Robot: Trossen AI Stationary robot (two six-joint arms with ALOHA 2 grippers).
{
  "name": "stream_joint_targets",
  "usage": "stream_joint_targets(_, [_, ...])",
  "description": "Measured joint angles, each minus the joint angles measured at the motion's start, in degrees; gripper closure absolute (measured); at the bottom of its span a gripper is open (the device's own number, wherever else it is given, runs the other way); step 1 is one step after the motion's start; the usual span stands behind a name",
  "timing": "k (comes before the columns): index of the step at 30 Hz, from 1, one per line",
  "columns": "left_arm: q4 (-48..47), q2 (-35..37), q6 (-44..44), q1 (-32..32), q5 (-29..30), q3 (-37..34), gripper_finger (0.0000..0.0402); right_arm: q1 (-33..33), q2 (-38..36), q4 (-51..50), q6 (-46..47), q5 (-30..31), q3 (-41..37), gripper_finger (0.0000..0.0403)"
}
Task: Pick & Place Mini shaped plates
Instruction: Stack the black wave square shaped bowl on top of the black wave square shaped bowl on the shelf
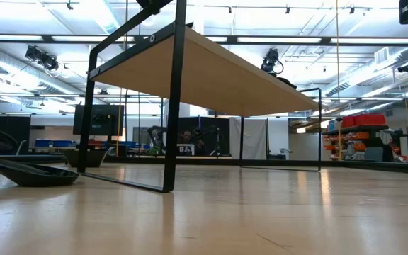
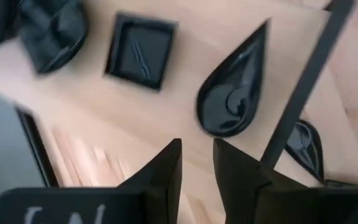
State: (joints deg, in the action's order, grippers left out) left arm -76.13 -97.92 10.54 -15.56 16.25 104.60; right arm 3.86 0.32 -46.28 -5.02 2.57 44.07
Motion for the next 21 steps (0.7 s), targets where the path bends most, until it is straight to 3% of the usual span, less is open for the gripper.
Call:
stream_joint_targets(9, [-6.0,3.1,-22.1,5.8,1.2,0.0,0.0262,0.0,0.0,0.0,0.0,0.0,0.0,0.0392])
stream_joint_targets(16, [-10.3,3.2,-22.2,10.8,1.0,0.0,0.0198,0.0,0.0,0.0,0.0,0.0,0.0,0.0392])
stream_joint_targets(21, [-10.9,3.2,-18.8,15.1,-2.7,0.0,0.0161,0.0,0.0,0.0,0.0,0.0,0.0,0.0392])
